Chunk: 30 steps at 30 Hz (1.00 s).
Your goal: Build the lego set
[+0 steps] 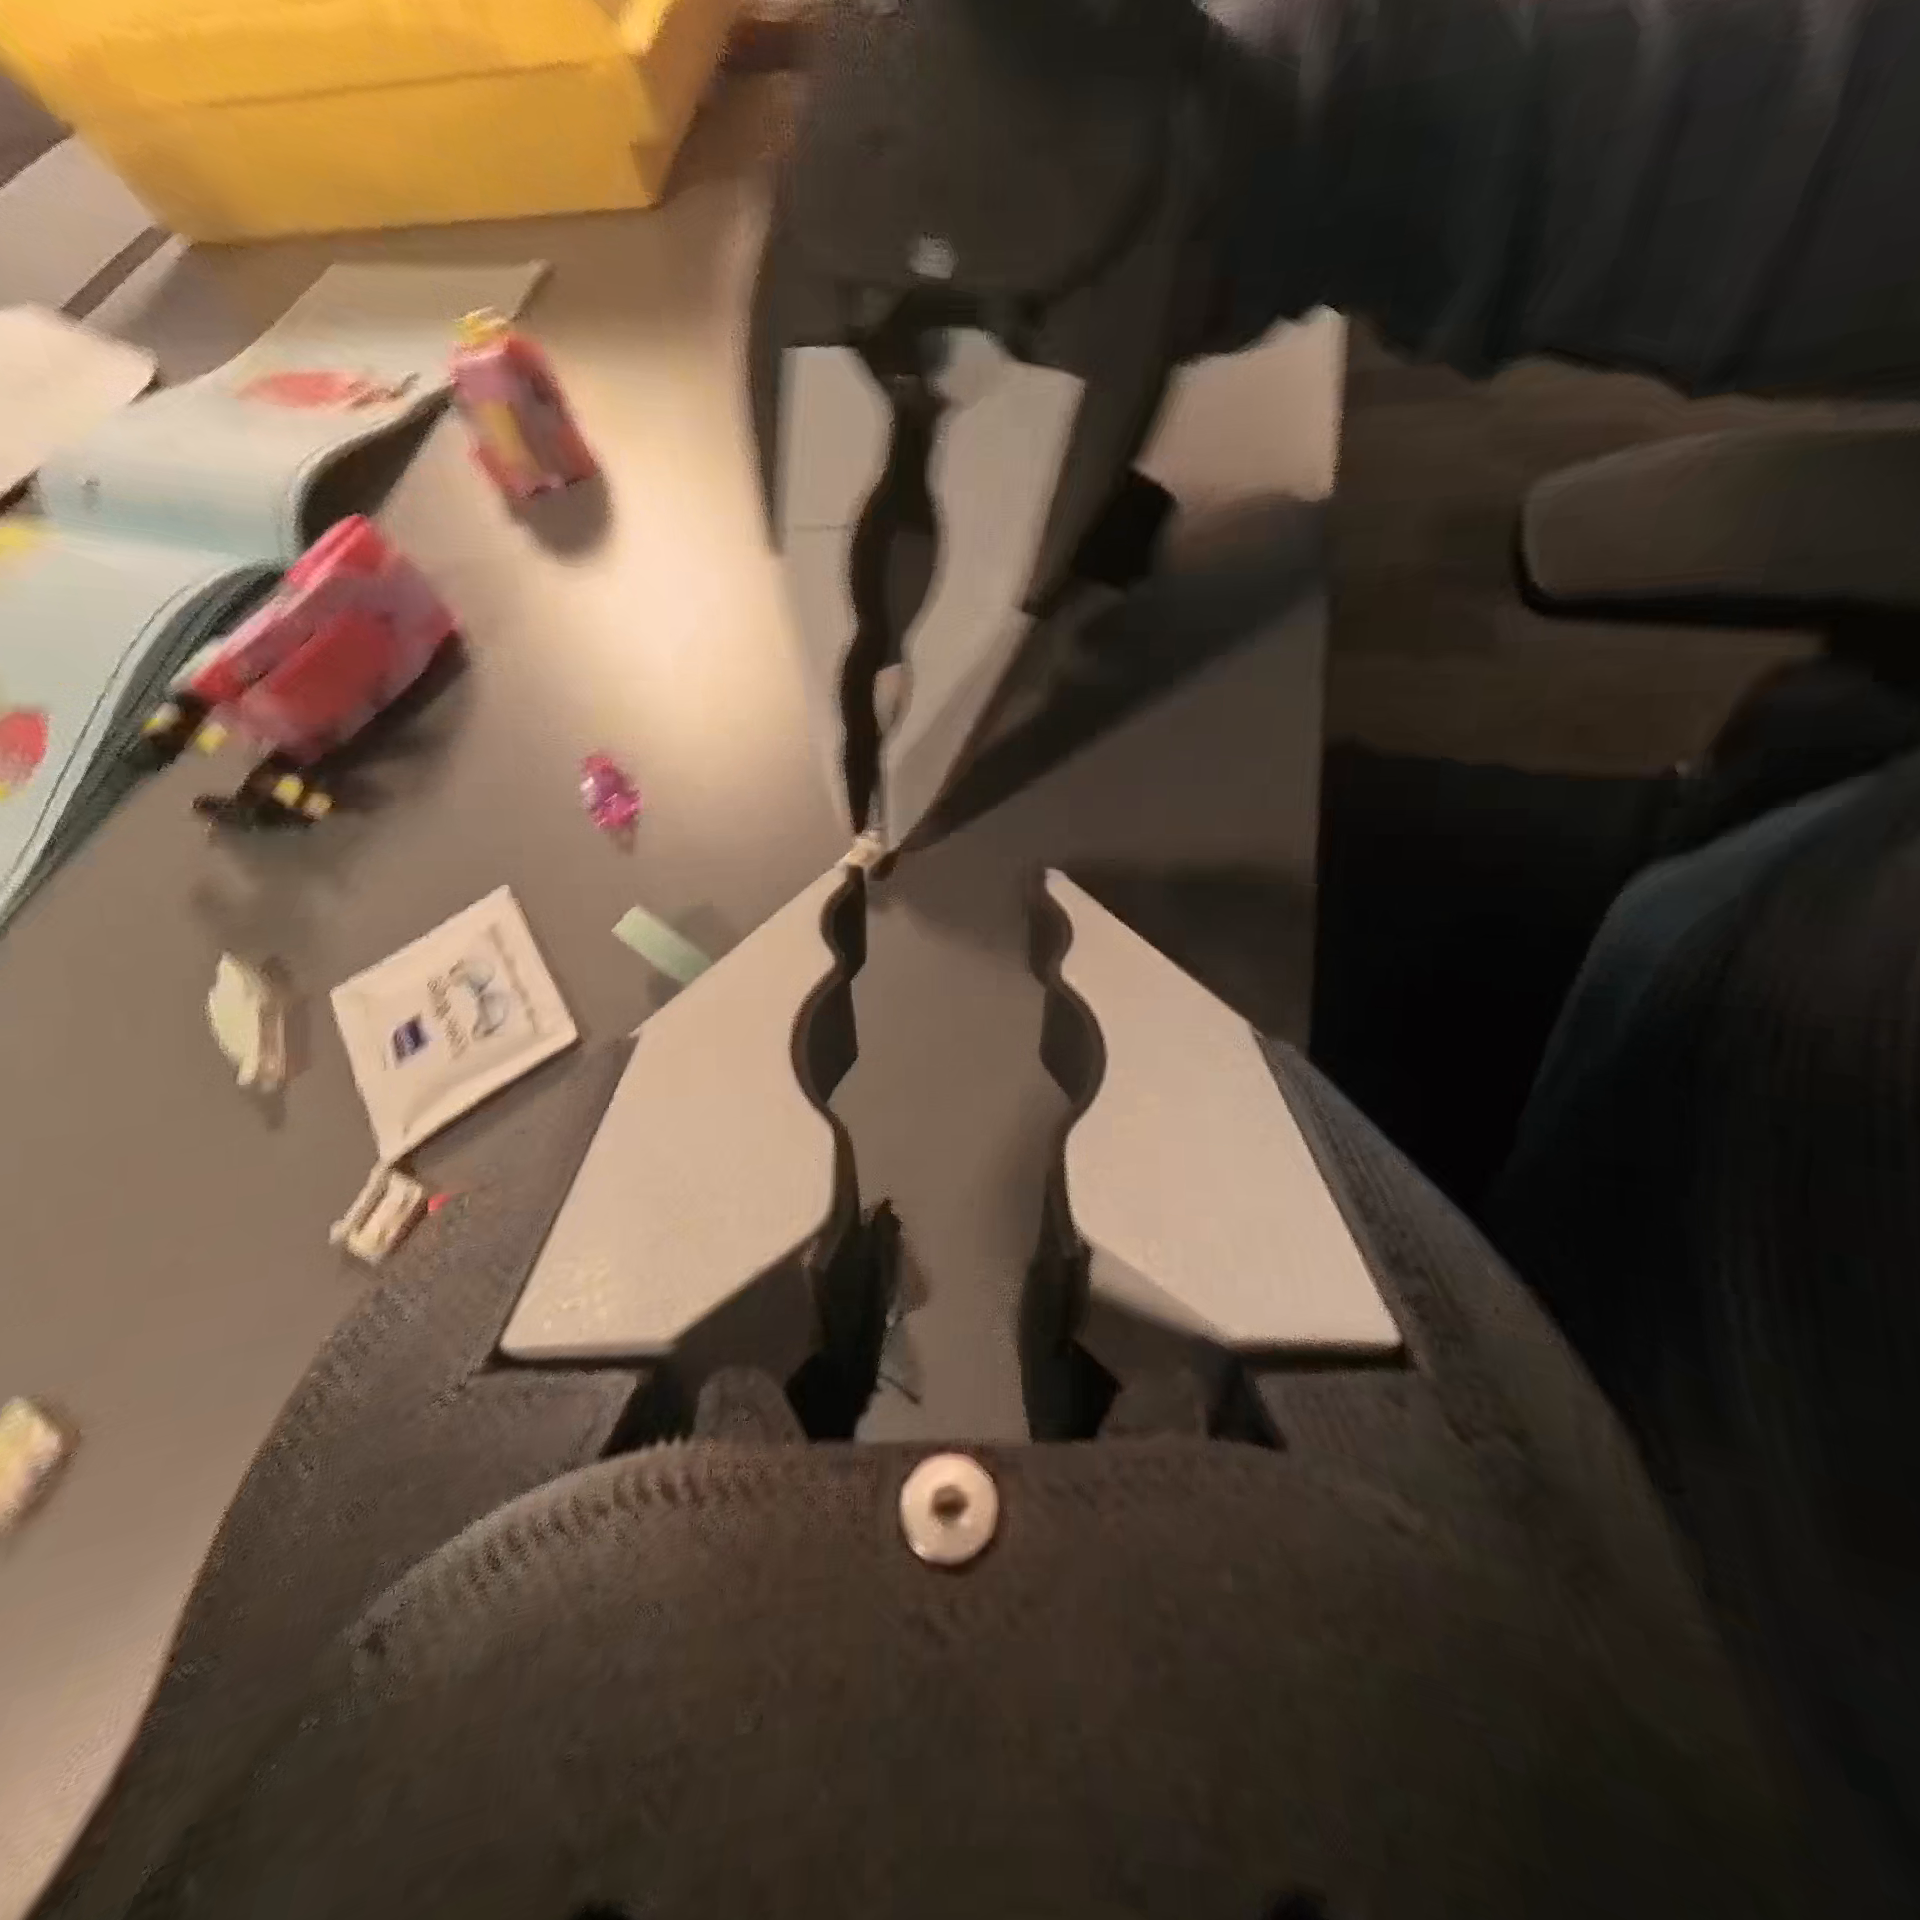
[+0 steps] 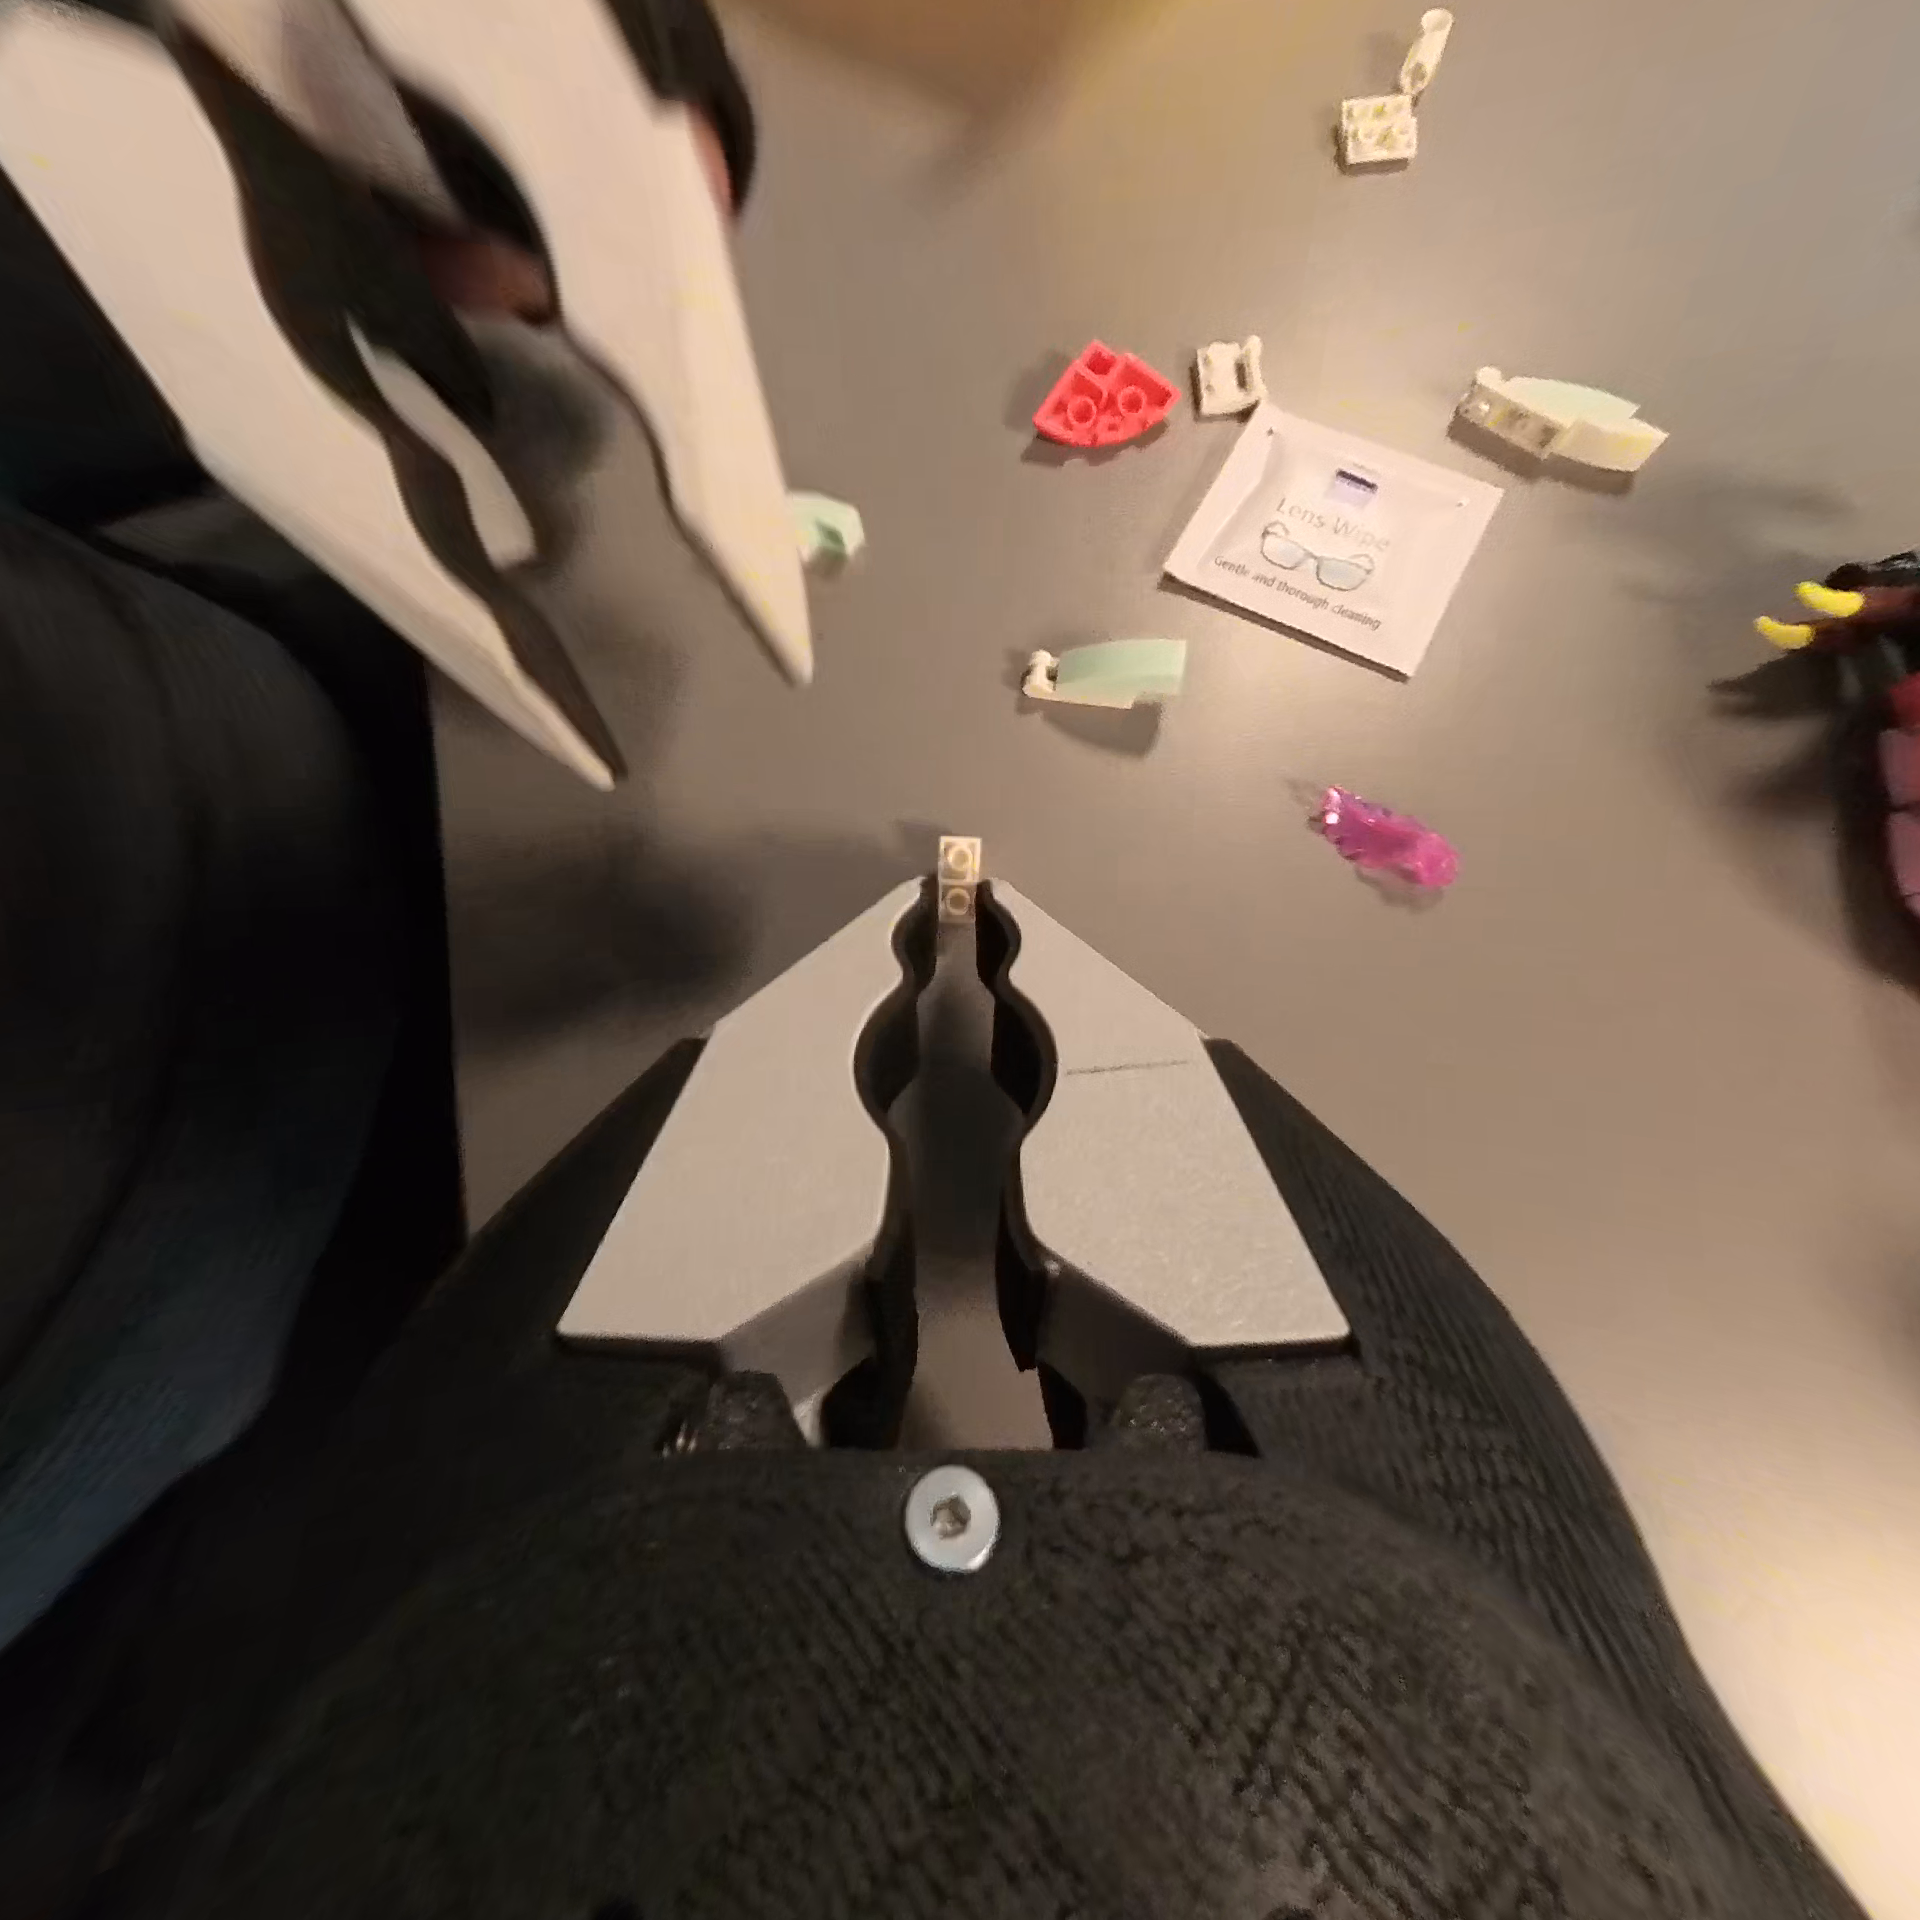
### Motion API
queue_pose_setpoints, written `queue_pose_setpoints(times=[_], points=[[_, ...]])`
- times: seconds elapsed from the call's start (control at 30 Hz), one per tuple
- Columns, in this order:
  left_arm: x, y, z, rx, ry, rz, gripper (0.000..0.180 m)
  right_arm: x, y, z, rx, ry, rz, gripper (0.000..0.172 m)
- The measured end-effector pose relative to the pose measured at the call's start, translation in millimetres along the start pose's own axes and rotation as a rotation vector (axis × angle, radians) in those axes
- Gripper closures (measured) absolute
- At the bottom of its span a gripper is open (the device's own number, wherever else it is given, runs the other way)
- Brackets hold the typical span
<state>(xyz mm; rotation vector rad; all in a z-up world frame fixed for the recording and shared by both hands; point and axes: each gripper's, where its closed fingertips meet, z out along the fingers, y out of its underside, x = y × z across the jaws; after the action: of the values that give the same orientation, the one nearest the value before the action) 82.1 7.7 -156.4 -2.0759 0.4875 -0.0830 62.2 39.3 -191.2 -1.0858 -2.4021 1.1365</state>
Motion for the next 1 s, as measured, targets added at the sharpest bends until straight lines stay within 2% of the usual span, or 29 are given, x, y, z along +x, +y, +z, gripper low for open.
queue_pose_setpoints(times=[0.1,0.2,0.33,0.5,0.57,0.6,0.67,0.77,0.87,1.0], points=[[2.5,14.1,10.3,-0.107,-0.011,0.197,0.15,-11.6,-7.2,-0.4,0.057,-0.171,0.155,0.167],[-3.8,23.8,19.1,-0.191,-0.058,0.306,0.153,-19.3,-8.5,-1.1,0.075,-0.298,0.253,0.166],[-6.1,17.6,23.8,-0.174,-0.103,0.412,0.169,-24.2,-10.5,-4.8,0.094,-0.362,0.291,0.166],[1.3,12.5,26.3,-0.14,-0.078,0.459,0.169,-32.0,-12.1,-8.9,0.109,-0.421,0.307,0.166],[1.5,14.2,26.7,-0.153,-0.078,0.469,0.175,-32.1,-12.1,-8.8,0.11,-0.418,0.305,0.166],[1.5,15.4,26.8,-0.161,-0.074,0.448,0.177,-29.8,-13.1,-8.5,0.12,-0.399,0.303,0.167],[-1.7,19.3,26.7,-0.179,-0.067,0.353,0.177,-20.6,-18.3,-9.0,0.169,-0.31,0.266,0.154],[-0.9,24.7,24.5,-0.177,0.023,0.122,0.177,-18.9,-23.0,-12.5,0.208,-0.14,0.017,0.156],[5.7,19.0,17.5,-0.125,0.154,-0.078,0.177,-35.6,-19.0,-9.1,0.149,-0.088,-0.203,0.157],[7.0,17.0,11.3,-0.128,0.2,-0.132,0.177,-41.2,-14.2,-1.7,0.093,-0.06,-0.294,0.157]])
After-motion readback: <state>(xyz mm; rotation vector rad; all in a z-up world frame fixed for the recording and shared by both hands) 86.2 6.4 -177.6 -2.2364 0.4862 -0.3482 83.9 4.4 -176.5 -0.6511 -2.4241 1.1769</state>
